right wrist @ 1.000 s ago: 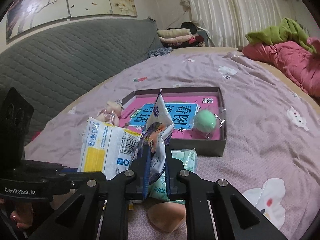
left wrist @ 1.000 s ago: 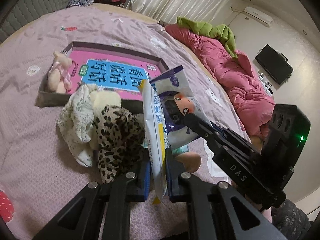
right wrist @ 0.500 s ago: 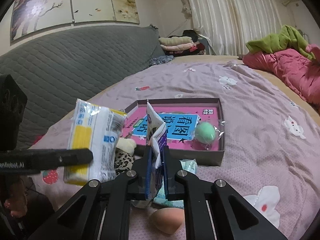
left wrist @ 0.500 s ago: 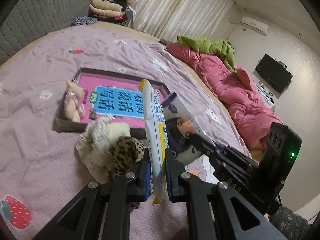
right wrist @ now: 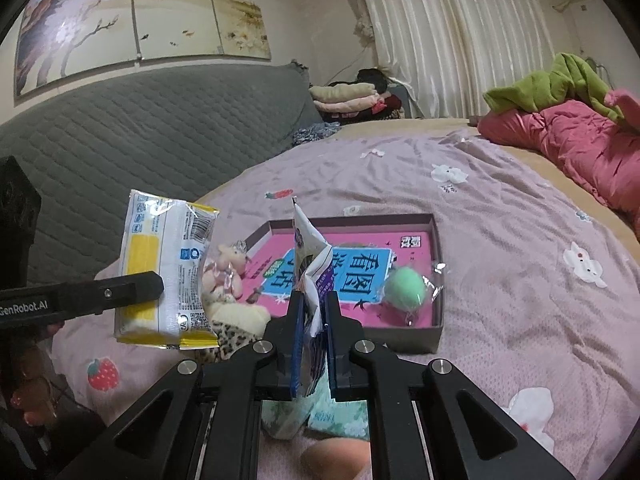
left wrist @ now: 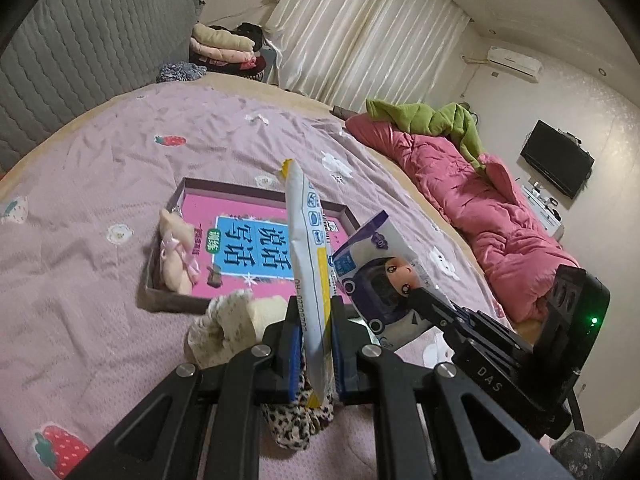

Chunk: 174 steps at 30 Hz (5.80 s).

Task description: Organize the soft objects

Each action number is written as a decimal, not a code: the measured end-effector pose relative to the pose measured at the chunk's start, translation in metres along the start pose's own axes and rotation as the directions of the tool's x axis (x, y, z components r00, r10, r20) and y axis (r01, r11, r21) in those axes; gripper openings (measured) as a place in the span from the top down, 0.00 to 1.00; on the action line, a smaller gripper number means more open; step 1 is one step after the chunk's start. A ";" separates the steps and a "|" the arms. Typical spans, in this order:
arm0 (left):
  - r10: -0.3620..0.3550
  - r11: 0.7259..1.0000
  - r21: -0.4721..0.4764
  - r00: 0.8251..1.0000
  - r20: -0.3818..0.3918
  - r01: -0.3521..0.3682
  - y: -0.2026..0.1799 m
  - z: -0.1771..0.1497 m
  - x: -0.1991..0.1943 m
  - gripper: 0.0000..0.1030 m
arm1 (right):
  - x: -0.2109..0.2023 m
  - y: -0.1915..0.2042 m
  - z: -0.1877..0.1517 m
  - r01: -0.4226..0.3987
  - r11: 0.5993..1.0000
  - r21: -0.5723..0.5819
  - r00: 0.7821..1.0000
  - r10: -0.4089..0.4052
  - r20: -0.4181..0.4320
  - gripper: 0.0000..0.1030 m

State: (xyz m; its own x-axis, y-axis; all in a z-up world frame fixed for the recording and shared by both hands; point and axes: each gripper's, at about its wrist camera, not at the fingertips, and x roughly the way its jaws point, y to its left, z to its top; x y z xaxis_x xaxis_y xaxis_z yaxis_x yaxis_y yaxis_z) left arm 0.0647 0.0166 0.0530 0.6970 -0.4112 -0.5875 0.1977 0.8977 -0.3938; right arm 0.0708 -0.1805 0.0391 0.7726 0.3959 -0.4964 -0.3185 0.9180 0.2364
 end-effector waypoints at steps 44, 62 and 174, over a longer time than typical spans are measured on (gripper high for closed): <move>0.028 0.998 -0.052 0.997 -0.067 -0.031 0.049 0.051 0.093 0.87 | 0.077 -0.036 0.016 0.003 0.989 0.147 1.000 -0.004 0.009 0.91; 0.045 0.998 -0.032 0.985 -0.169 -0.051 0.056 0.040 0.123 0.87 | 0.085 -0.046 0.009 0.035 0.977 0.209 0.999 -0.034 -0.005 0.91; 0.209 0.977 0.005 0.944 -0.254 -0.215 0.072 0.039 0.120 0.65 | 0.088 -0.041 0.002 0.255 0.967 0.016 0.963 -0.252 -0.098 0.49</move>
State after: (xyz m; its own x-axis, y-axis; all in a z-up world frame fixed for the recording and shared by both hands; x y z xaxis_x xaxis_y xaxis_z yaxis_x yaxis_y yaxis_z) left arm 0.1894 0.0386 -0.0184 0.5241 -0.2408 -0.8169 0.0467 0.9659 -0.2548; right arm 0.1531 -0.1835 -0.0129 0.7705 0.1519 -0.6190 -0.1021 0.9881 0.1154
